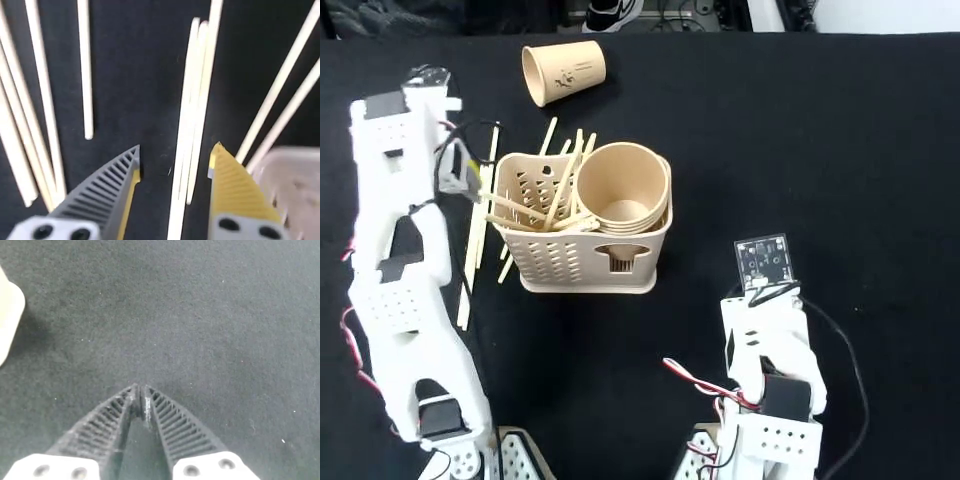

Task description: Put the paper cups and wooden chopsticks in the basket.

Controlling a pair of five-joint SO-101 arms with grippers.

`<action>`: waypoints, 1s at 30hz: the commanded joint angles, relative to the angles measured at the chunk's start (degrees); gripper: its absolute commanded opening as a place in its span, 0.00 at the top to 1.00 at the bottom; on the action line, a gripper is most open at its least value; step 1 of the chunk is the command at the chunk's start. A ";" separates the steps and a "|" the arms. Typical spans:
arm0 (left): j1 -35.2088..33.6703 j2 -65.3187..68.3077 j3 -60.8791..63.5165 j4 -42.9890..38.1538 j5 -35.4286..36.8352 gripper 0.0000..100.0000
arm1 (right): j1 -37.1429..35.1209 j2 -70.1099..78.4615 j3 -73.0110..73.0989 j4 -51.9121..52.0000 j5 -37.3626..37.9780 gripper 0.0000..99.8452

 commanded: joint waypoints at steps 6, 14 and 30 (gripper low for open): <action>1.45 -0.62 15.43 -18.20 3.34 0.78 | -0.88 -2.86 -0.22 0.26 0.00 0.99; 1.36 -0.62 19.21 -21.89 3.34 0.97 | -0.88 -2.86 -0.22 0.26 0.00 0.99; 1.36 -1.58 18.59 -19.69 3.25 0.97 | -0.88 -2.86 -0.22 0.26 0.00 0.99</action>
